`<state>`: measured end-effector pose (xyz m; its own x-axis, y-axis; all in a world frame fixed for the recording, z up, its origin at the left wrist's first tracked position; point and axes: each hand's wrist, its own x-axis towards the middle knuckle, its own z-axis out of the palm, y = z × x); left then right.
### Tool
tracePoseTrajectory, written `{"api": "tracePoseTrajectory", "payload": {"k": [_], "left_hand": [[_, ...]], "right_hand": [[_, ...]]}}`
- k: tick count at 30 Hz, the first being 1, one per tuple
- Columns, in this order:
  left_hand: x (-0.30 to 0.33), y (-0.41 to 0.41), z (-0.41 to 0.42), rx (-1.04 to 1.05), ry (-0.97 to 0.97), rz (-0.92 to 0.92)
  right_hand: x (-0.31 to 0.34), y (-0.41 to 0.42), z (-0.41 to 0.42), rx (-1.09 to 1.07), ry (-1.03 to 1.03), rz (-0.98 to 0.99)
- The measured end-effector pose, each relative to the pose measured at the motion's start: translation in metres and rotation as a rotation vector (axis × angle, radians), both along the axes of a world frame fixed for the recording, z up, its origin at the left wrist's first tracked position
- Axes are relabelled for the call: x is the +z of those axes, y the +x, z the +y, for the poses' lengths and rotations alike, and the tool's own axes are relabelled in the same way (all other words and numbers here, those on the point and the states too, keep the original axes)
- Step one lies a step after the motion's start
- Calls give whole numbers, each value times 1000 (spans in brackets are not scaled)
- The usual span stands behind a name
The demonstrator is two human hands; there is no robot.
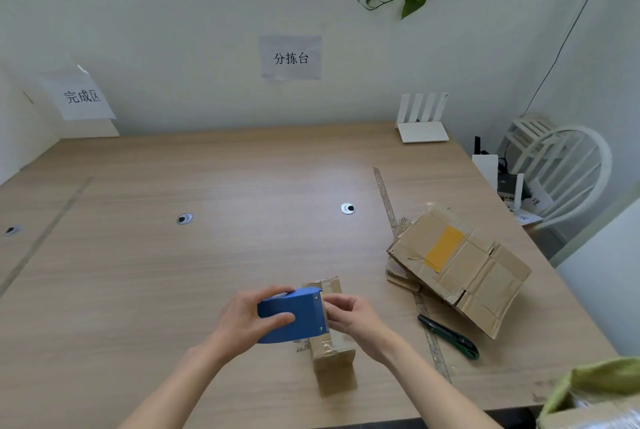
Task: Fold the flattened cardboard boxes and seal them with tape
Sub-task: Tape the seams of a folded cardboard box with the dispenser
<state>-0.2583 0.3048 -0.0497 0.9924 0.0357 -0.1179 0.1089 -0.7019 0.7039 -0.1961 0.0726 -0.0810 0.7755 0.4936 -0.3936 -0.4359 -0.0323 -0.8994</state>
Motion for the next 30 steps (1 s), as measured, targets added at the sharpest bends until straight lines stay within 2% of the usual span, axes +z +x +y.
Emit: {"api": "tracePoseTrajectory", "payload": {"k": [4, 9, 16, 23, 30], "left_hand": [[-6, -2, -3, -24, 38, 23], [-13, -9, 1, -50, 172, 46], [-36, -37, 11, -74, 285, 163], [-52, -40, 17, -26, 346, 176], [-65, -42, 19, -6, 290, 224]], "right_hand": [[-11, -3, -2, -125, -128, -41], [-20, -8, -12, -144, -309, -146], [-58, -32, -71, -191, -561, -142], [-78, -29, -73, -206, -584, -132], [-90, -18, -64, -220, -618, -138]]}}
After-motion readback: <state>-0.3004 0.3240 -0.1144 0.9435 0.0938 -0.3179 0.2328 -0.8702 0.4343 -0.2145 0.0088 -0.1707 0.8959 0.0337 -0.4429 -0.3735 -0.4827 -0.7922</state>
